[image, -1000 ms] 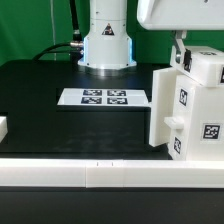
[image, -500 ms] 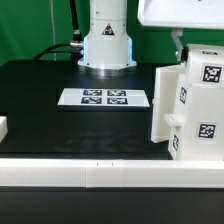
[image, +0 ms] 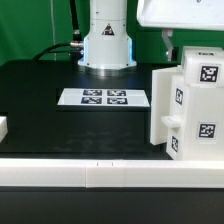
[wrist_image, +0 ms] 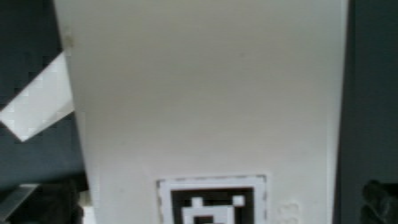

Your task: Assemble cabinet

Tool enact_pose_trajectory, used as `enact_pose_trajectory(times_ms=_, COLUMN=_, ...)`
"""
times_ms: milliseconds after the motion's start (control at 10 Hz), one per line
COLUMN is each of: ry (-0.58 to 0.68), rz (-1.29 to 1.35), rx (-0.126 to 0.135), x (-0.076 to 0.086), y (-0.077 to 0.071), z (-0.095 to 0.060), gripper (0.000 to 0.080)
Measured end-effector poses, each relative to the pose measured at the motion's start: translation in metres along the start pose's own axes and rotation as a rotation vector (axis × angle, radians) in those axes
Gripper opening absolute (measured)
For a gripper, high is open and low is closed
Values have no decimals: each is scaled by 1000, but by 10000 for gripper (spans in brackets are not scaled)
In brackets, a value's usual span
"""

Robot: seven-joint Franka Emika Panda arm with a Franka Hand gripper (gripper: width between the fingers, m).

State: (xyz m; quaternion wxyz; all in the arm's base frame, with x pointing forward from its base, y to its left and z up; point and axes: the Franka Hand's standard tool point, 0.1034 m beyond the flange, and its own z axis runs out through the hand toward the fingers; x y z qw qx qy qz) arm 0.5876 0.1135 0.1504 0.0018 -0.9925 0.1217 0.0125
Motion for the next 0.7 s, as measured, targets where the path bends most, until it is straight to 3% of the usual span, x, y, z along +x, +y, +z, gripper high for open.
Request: enact_pose_trajectory(times_ms=700, ry=-1, rz=0, rx=-1, x=0, y=0, z=1, gripper=797)
